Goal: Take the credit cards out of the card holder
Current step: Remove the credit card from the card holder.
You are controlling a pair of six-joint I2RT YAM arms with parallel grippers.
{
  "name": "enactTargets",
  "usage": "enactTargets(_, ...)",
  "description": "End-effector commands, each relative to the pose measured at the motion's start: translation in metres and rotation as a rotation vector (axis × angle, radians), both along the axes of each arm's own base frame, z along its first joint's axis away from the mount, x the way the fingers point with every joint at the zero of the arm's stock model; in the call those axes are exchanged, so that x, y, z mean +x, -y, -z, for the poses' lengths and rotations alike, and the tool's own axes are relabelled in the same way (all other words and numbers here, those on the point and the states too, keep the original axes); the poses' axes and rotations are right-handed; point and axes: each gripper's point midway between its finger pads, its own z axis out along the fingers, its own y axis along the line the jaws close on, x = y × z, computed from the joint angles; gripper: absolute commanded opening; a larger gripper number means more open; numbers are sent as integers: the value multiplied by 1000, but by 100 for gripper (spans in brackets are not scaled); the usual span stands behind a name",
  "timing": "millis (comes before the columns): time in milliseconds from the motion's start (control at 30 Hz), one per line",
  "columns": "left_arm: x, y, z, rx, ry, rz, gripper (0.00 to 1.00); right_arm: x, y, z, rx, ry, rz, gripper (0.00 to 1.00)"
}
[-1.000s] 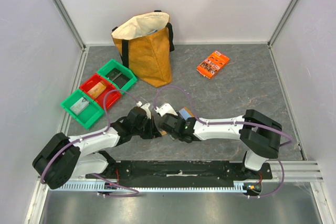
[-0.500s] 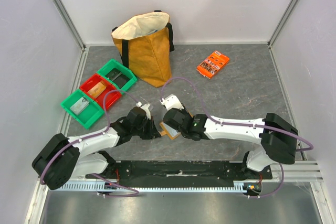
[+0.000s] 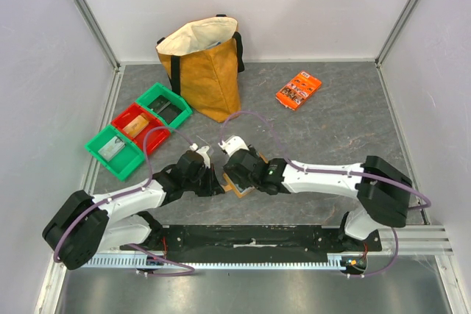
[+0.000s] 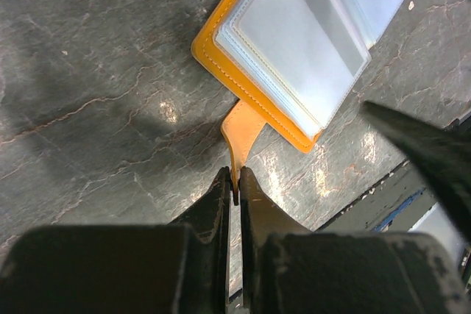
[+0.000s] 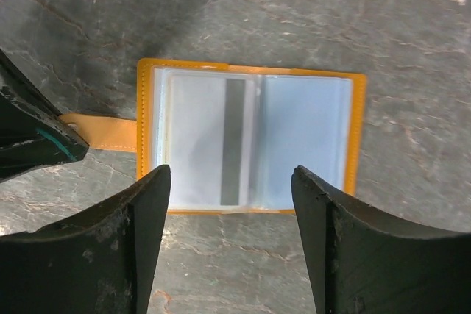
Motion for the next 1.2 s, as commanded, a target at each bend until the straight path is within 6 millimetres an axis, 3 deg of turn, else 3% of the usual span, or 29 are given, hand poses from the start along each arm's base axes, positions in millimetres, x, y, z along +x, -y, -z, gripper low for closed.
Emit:
enactTargets(0,-2,0,-2,-5,12,19,2,-6,-23,16,19,-40,-57,74)
enactTargets(267,-3,-1,-2,-4,15,19,2,-9,-18,36,-31,-64,-53,73)
enactTargets(633,-3,-1,-2,-7,13,18,2,-15,-20,39,-33,-94,-71,73)
enactTargets(867,-4,-1,-4,-9,14,19,2,-7,-6,45,-98,-59,-23,72)
enactTargets(1000,-5,-1,-6,-14,16,24,2,0,2,42,-125,-21,14,66)
enactTargets(1167,-10,2,-8,-28,2,49,2,10,6,18,-106,41,58,60)
